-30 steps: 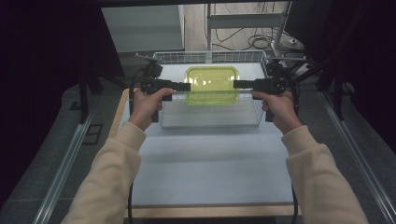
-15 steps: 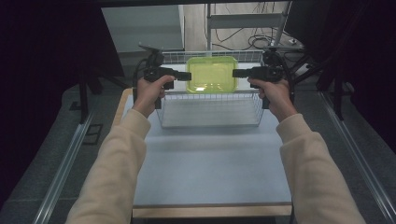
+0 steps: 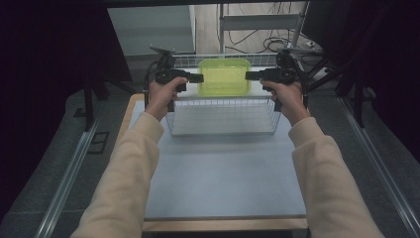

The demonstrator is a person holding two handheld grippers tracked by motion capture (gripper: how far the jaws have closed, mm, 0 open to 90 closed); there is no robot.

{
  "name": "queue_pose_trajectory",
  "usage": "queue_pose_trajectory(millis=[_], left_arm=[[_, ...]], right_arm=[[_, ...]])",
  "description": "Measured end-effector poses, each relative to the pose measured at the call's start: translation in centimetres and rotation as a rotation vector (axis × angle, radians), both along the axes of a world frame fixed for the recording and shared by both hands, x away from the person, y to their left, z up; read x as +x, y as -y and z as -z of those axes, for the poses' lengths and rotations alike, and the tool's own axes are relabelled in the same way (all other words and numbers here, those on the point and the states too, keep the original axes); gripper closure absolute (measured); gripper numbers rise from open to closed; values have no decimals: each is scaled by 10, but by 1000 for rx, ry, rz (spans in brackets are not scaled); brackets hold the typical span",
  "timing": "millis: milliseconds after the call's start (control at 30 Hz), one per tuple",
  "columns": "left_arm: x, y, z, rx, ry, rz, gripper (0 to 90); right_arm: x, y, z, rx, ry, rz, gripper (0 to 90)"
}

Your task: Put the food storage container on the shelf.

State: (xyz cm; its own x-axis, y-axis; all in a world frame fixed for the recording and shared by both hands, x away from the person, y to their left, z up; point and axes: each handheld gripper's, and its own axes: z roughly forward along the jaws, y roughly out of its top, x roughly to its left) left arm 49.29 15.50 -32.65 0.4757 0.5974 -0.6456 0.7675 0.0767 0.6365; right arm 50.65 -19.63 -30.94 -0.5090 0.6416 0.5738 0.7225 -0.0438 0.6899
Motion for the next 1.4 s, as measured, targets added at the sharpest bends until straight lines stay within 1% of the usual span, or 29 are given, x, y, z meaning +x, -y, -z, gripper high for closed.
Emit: queue_pose_trajectory(millis=[67,167,200,267,367,433,500,533,600,667,700,733,767,800,867,933,967,1000,1033,1067,1100,1133,1167,1200,1233,1267,1333,1367,1400], left_arm=[[1,0,0,1,0,-3,804],[6,3,2,-1,0,-36,786],[6,3,2,-1,0,-36,778],[9,7,4,14,-3,-49,758],[12,9,7,22,-2,-65,710],[13,9,9,12,-7,-72,687],[14,9,10,7,-9,-79,637],[14,8,10,10,-5,-86,606],[13,6,9,12,7,-103,512],[11,4,7,14,23,-113,415],[11,4,7,14,23,-113,413],[6,1,5,11,48,-117,400],[6,1,5,11,48,-117,383],[1,-2,2,13,64,-123,370],[-4,-3,0,17,76,-126,362],[-17,-6,-5,36,110,-121,351],[-17,-6,-5,36,110,-121,347],[-22,-7,-7,42,117,-119,347],[-34,-8,-9,60,138,-114,338],[-40,-8,-10,69,145,-110,336],[-46,-9,-10,71,153,-104,335],[-46,-9,-10,71,153,-104,332],[-59,-11,-8,62,160,-94,327],[-59,-11,-8,62,160,-94,326],[-67,-12,-7,66,166,-92,326],[-80,-13,-5,84,191,-89,323],[-96,-15,-2,108,222,-77,322],[-96,-15,-2,108,222,-77,320],[-105,-17,0,116,238,-72,320]], right_arm=[[1,0,1,2,2,1,799],[5,-1,4,6,12,14,782],[5,-1,4,6,12,14,782],[7,-4,5,-28,42,29,753],[9,-7,8,-53,54,47,705],[10,-8,9,-78,63,52,676],[11,-9,11,-86,67,57,637],[11,-9,11,-103,74,60,596],[11,-8,12,-106,75,63,574],[9,-6,11,-119,96,92,491],[9,-6,11,-119,96,92,491],[5,-3,9,-113,125,107,470],[3,-1,7,-107,138,109,451],[1,1,5,-101,149,114,434],[-2,4,3,-101,164,114,422],[-12,10,-2,-112,200,95,418],[-17,12,-3,-113,212,87,413],[-17,12,-3,-113,212,87,413],[-26,15,-3,-121,225,63,402],[-29,15,-3,-126,230,56,397],[-33,16,-3,-137,232,42,387],[-38,16,-2,-150,242,30,383],[-43,17,-1,-158,250,22,377],[-43,17,-1,-158,250,22,377],[-48,18,0,-163,258,13,371],[-59,20,2,-169,274,-8,362],[-69,21,5,-175,283,-30,353],[-69,21,5,-175,283,-30,353],[-75,22,7,-176,291,-40,350]])
